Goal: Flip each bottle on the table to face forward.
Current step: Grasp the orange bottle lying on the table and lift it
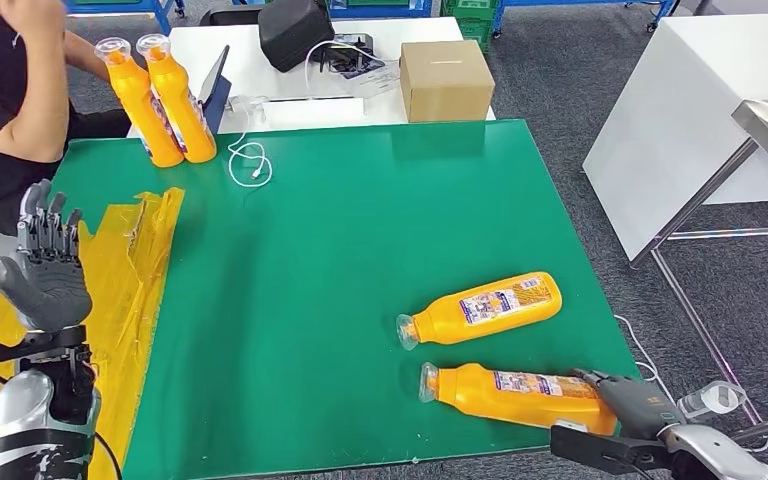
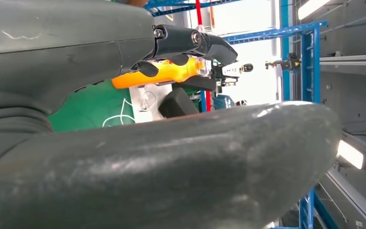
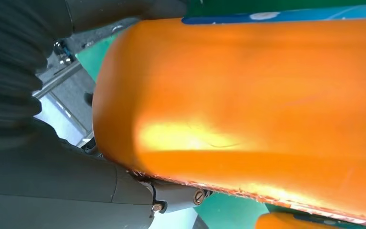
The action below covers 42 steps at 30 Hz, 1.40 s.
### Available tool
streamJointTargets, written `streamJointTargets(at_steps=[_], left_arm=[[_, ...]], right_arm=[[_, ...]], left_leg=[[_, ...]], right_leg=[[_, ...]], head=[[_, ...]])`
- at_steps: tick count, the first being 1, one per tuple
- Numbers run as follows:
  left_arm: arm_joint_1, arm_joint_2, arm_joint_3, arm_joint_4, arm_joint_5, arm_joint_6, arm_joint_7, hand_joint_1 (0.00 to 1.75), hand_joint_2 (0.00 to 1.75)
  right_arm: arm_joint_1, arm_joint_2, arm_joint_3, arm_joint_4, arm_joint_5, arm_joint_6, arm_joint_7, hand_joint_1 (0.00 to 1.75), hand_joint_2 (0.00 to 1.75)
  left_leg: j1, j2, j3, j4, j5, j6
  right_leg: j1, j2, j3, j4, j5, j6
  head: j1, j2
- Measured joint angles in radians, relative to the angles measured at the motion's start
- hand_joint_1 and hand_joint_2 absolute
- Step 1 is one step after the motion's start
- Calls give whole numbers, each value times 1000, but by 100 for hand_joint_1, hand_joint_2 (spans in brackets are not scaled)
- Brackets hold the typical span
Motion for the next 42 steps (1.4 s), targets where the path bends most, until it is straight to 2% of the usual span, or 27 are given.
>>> streamJointTargets(at_steps=[1,2,10,18,26,42], left_arm=[[-1,0,-1,0,0,0,0,0,0],[-2,0,-2,0,0,-1,0,0,0],[-18,-2,-5,1,2,-6,-1,0,0],[-17,-4,-5,-1,19,-37,-23,0,0],[-15,-6,-5,-2,19,-48,-26,0,0],[21,-8,-3,-47,19,-73,-30,0,0]], right_arm=[[-5,2,1,4,7,8,1,4,175],[-10,3,2,8,13,19,4,0,175],[-27,-8,10,32,24,70,10,0,175],[-72,-8,20,51,37,117,-28,0,175],[-101,14,29,73,57,119,-65,0,175],[-149,95,34,95,132,81,-133,0,175]], left_leg=[[0,0,0,0,0,0],[0,0,1,0,0,0],[-1,-2,0,0,1,1],[-1,-2,0,0,0,1],[-1,-2,0,0,1,1],[2,10,2,0,0,0]], right_leg=[[0,0,0,0,0,0],[0,0,-1,0,0,0],[-1,-2,3,0,0,1],[0,-1,3,0,0,1],[0,-1,4,0,1,1],[4,9,2,0,4,-2]], head=[[0,0],[0,0],[0,0],[0,0],[0,0],[0,0]])
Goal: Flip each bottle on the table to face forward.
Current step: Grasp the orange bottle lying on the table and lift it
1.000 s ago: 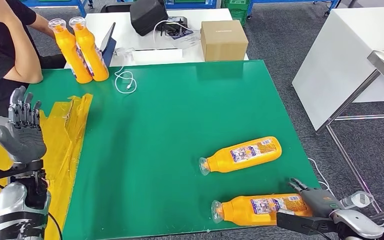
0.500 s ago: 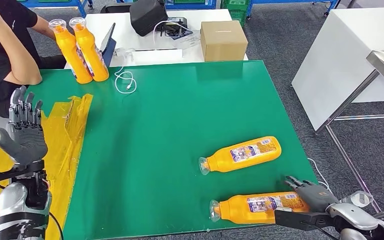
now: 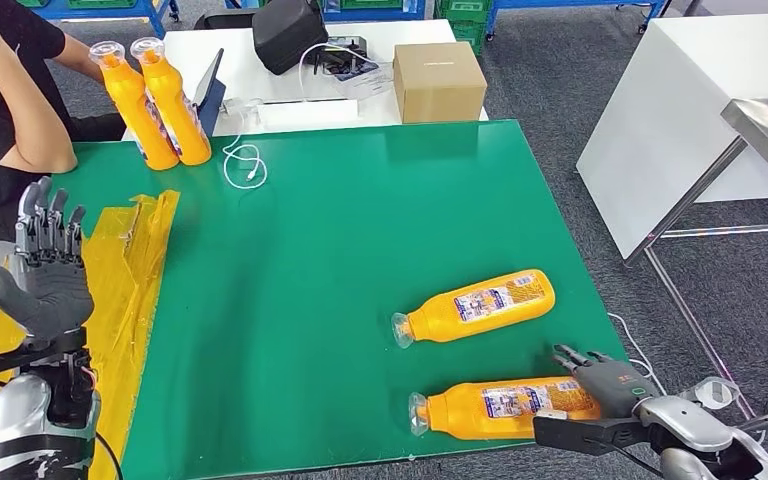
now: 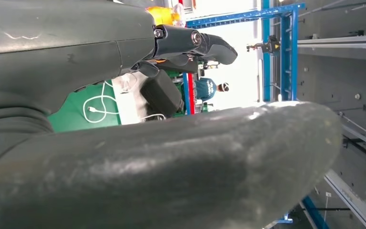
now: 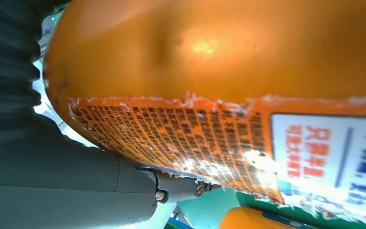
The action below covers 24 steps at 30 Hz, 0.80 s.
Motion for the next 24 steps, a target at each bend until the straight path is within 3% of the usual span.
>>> streamJointTargets(at_steps=[24], left_arm=[[22,-5,1,-20,2,-7,2,0,0]], right_arm=[[17,6,-11,-27,15,-2,8,0,175]], left_leg=[[0,0,0,0,1,0]], right_leg=[[0,1,0,0,1,0]], head=[[0,0]])
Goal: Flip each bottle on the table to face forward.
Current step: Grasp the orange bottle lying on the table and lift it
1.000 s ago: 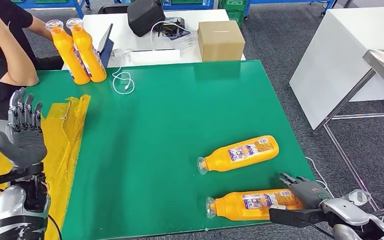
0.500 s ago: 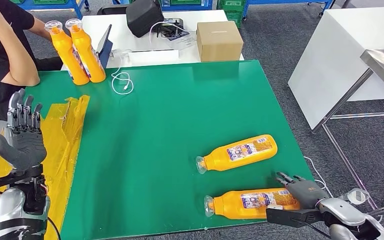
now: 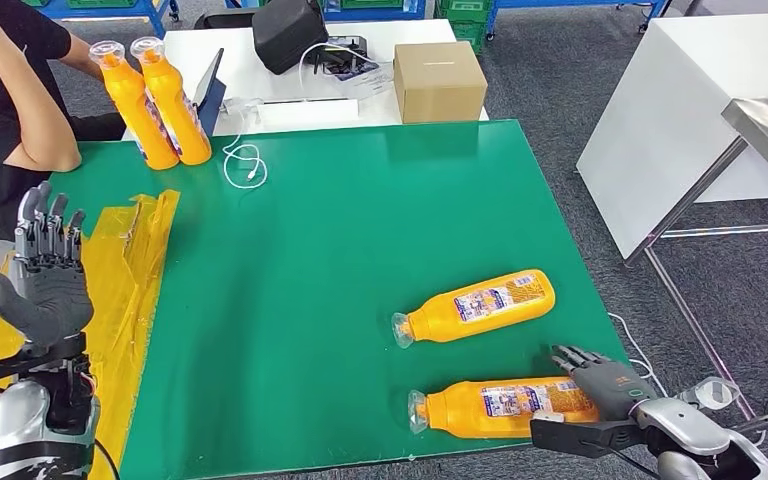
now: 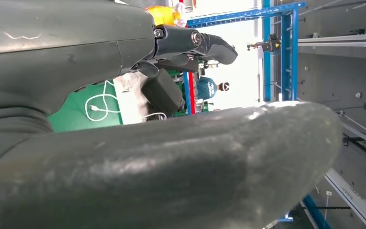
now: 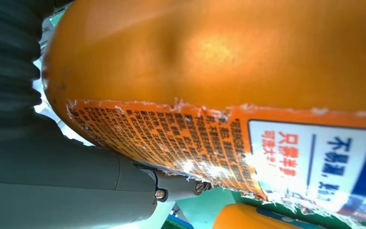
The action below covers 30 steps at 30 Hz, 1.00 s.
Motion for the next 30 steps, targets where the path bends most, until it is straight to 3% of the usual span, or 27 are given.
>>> streamJointTargets(at_steps=[12,18,24,30], left_arm=[[15,-5,8,-8,16,-13,6,0,0],[15,-4,16,-8,20,-16,1,0,0],[17,-4,21,-8,28,-16,-7,0,0],[25,-4,29,-9,29,-21,-8,0,0]], right_arm=[[23,11,-8,-60,-41,-1,-22,0,175],[30,7,-19,-116,-166,-1,-122,0,175],[44,27,-23,-169,-178,-57,-180,0,175],[73,43,-40,-230,-159,-82,-164,0,175]], left_leg=[[0,-4,-6,0,0,0],[0,-7,-9,0,1,1],[-1,-8,-12,0,1,1],[-1,-10,-12,0,1,1]], right_leg=[[-1,-2,-5,0,-1,1],[-2,-6,-6,0,-1,1],[-2,-7,-8,0,-1,1],[-2,-8,-9,0,-1,1]], head=[[0,0],[0,0],[0,0],[0,0]])
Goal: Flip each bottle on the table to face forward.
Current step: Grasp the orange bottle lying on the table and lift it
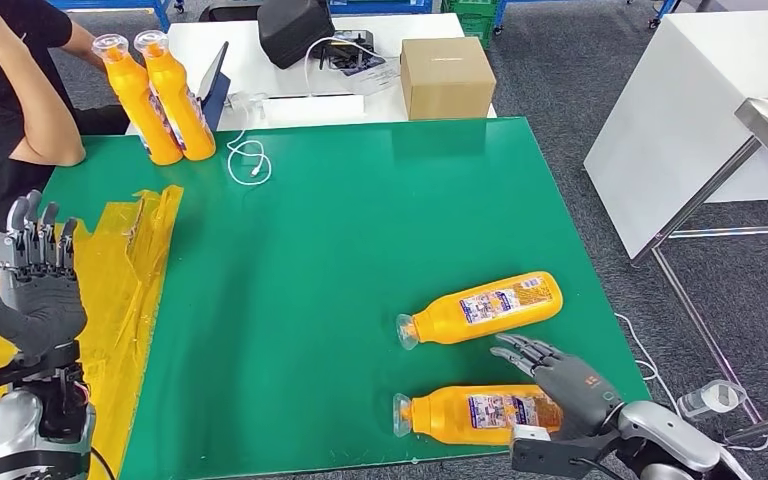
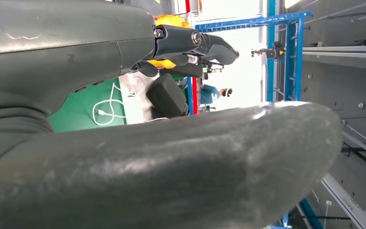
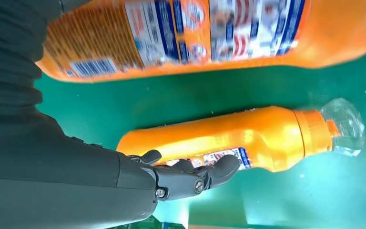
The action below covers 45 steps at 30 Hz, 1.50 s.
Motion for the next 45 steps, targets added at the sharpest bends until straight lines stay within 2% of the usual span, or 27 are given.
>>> streamJointTargets(at_steps=[9,14,20,26,27,30,31,45], left_arm=[[0,0,1,0,0,0,1,0,0],[-1,-1,0,0,0,2,4,0,0],[-7,-2,-8,0,0,8,12,0,0],[-12,-6,-16,0,0,18,19,0,0],[-13,-7,-18,0,0,19,20,0,0],[-17,-9,-26,0,0,21,23,0,0],[-19,-9,-29,0,0,21,24,0,0],[-32,-10,-41,7,0,29,30,0,0]], right_arm=[[22,-33,-7,-19,8,41,57,0,175],[17,-34,16,-5,42,56,84,0,175],[-18,-4,80,68,100,55,100,0,175],[-74,48,133,151,161,28,111,3,175],[-85,58,141,167,171,25,113,41,175],[-113,89,162,216,193,20,117,168,175],[-121,98,168,231,196,20,118,175,175],[-180,136,195,314,198,20,118,175,175]], left_leg=[[0,-2,0,0,0,0],[0,-2,0,0,0,0],[0,-1,0,0,0,0],[0,3,3,0,0,0],[0,3,4,0,0,0],[1,4,7,0,0,0],[1,5,8,0,0,0],[1,9,21,-1,-2,-2]], right_leg=[[-1,0,0,0,0,0],[-1,0,0,0,0,0],[0,0,0,0,0,0],[0,1,1,0,0,0],[0,1,1,0,0,0],[1,2,4,0,0,0],[1,3,4,0,0,0],[1,7,5,-1,0,-1]], head=[[0,0],[0,0],[0,0],[0,0],[0,0],[0,0],[0,0],[1,0]])
